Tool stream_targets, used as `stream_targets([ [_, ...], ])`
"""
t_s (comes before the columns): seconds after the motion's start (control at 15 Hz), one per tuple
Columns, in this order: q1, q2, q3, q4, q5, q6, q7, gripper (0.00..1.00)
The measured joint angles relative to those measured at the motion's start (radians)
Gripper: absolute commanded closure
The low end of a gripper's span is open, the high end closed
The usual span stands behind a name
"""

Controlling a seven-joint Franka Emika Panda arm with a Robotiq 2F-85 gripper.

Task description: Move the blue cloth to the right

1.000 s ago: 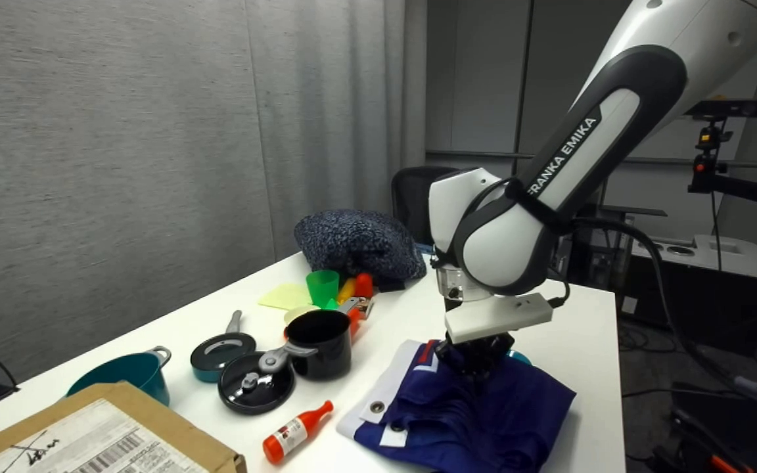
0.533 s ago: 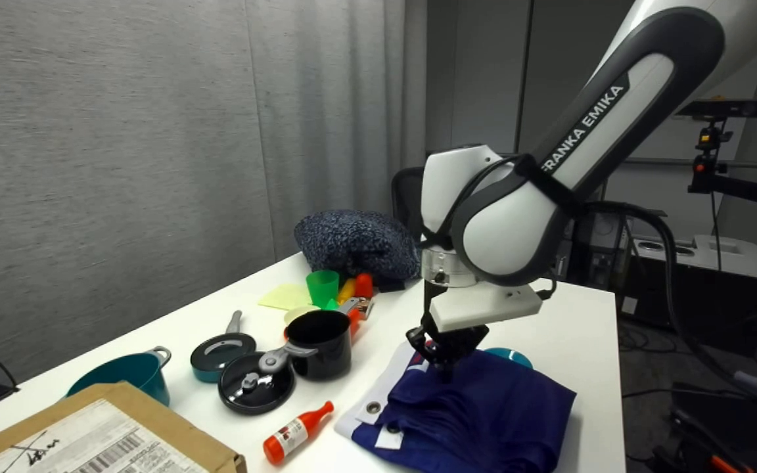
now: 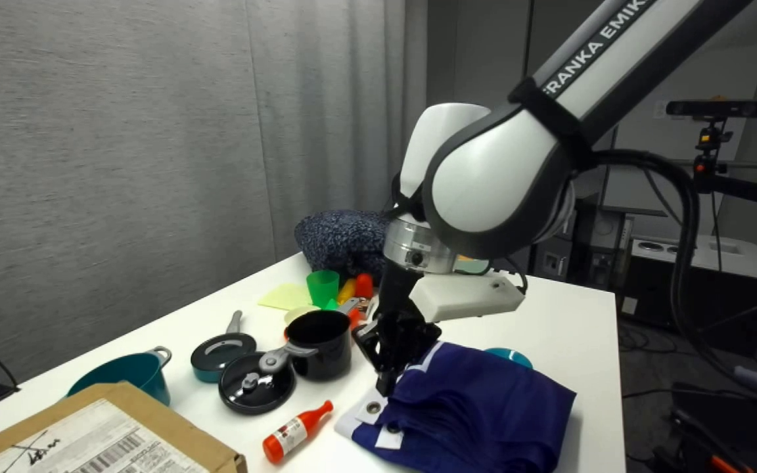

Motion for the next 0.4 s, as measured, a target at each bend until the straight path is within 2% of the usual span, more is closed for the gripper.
stream_targets([
  [0.07,-0.001,0.000,0.014,0.016,0.028,-0.054,-0.045,0.74],
  [0.13,-0.001,0.001,0.021,0.036,0.040,-0.120,-0.073,0.73],
  [0.2,-0.001,0.002,0.024,0.055,0.041,-0.191,-0.091,0.93],
  [0.33,0.000,0.003,0.023,0.062,0.041,-0.204,-0.090,0.77],
  [0.4,0.000,0.003,0.023,0.060,0.041,-0.204,-0.090,0.73],
])
